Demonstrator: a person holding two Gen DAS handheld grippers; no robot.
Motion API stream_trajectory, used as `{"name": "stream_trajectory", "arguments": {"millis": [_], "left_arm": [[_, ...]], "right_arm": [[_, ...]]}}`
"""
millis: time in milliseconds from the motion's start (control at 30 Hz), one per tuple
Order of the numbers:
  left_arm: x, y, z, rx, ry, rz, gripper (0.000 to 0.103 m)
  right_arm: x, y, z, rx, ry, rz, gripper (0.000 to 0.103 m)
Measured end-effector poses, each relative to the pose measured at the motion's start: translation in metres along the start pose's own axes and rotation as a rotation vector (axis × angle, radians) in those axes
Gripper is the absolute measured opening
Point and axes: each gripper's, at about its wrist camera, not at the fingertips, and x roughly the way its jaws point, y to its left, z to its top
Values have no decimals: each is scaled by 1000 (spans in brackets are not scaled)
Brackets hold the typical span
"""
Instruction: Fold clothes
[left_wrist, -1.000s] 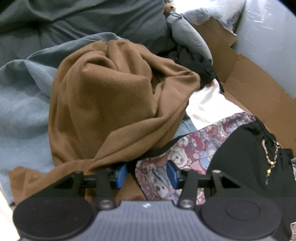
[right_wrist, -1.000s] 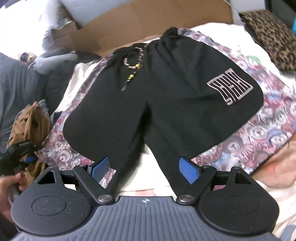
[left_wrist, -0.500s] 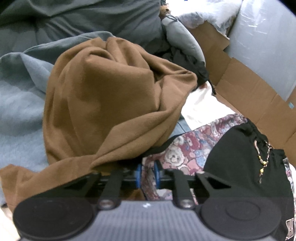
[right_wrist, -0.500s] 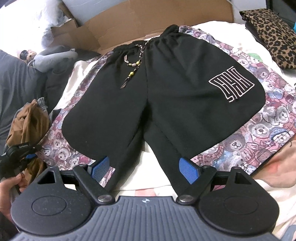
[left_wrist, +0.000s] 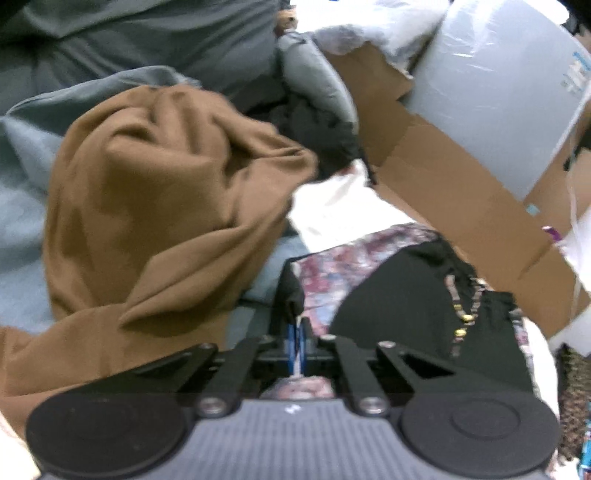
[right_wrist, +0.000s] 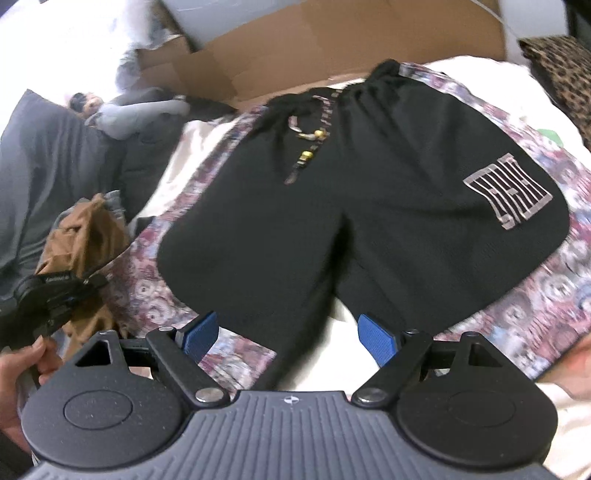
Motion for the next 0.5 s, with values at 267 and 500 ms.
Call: {"name": "stream_trajectory", "arguments": {"millis": [267,500], "left_arm": [[0,-25,6,4,55,-146,2],[2,-44,6,-5,79,-245,2]], "right_arm": [[18,39,16,-125,-20,69,67],[35,78,26,-212,-31,128,62]]}}
